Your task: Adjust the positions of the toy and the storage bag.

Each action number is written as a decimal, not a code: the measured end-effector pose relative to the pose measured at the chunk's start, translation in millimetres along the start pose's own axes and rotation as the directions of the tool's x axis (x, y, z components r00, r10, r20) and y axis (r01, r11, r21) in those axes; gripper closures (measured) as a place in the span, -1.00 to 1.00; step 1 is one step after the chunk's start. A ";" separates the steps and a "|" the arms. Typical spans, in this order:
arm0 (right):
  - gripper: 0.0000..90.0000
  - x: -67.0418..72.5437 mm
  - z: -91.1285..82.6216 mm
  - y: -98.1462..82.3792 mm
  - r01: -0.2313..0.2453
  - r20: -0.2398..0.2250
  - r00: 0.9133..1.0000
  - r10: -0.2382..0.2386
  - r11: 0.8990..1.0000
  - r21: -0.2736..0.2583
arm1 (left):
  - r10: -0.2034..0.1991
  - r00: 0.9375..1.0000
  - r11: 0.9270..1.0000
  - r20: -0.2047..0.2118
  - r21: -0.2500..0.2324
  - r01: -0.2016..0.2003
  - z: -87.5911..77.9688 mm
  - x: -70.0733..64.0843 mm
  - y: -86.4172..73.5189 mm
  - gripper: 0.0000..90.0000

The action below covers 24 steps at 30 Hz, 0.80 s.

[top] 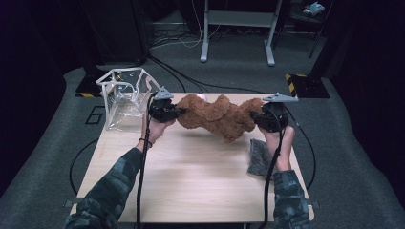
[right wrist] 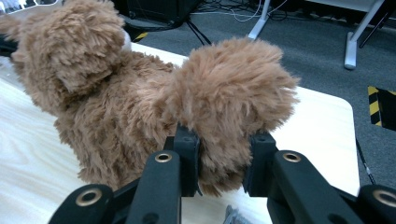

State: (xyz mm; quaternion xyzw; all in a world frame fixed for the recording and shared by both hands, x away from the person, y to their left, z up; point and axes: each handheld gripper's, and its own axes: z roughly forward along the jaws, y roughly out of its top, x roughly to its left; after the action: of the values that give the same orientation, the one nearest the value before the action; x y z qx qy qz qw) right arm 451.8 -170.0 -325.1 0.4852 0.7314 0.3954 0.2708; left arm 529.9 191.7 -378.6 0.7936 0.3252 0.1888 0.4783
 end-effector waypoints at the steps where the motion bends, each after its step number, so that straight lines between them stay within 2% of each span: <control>1: 0.60 2.1 -2.4 -0.6 0.000 -0.002 1.000 0.000 1.000 0.000 | 0.001 1.000 1.000 -0.002 0.001 -0.001 -0.1 0.5 -0.1 0.67; 8: 0.61 19.2 -14.0 -9.0 0.020 -0.019 1.000 -0.020 1.000 0.017 | 0.002 1.000 1.000 -0.002 0.011 -0.002 3.6 6.4 -2.7 0.69; 13: 0.60 39.1 -21.3 -20.0 0.050 -0.032 0.998 -0.049 0.998 0.029 | 0.011 1.000 1.000 0.007 0.023 -0.011 11.2 11.4 -7.0 0.69; 17: 0.60 48.0 -20.7 -28.9 0.062 -0.040 0.997 -0.060 0.997 0.050 | 0.017 1.000 0.999 0.009 0.045 -0.017 25.5 12.5 -11.7 0.69; 20: 0.59 51.9 -16.2 -41.9 0.059 -0.058 0.997 -0.055 0.995 0.077 | 0.016 1.000 0.997 0.014 0.080 -0.017 39.6 13.2 -17.0 0.69; 24: 0.58 50.5 -3.1 -60.1 0.019 -0.077 0.997 -0.010 0.994 0.112 | 0.010 1.000 0.991 0.014 0.135 -0.012 57.1 13.3 -26.5 0.67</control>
State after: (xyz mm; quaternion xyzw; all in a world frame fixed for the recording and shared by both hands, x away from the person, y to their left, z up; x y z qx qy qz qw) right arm 400.3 -137.3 -374.6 0.4789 0.7658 0.3697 0.2179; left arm 565.3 173.4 -428.9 0.8271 0.3296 0.1639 0.4247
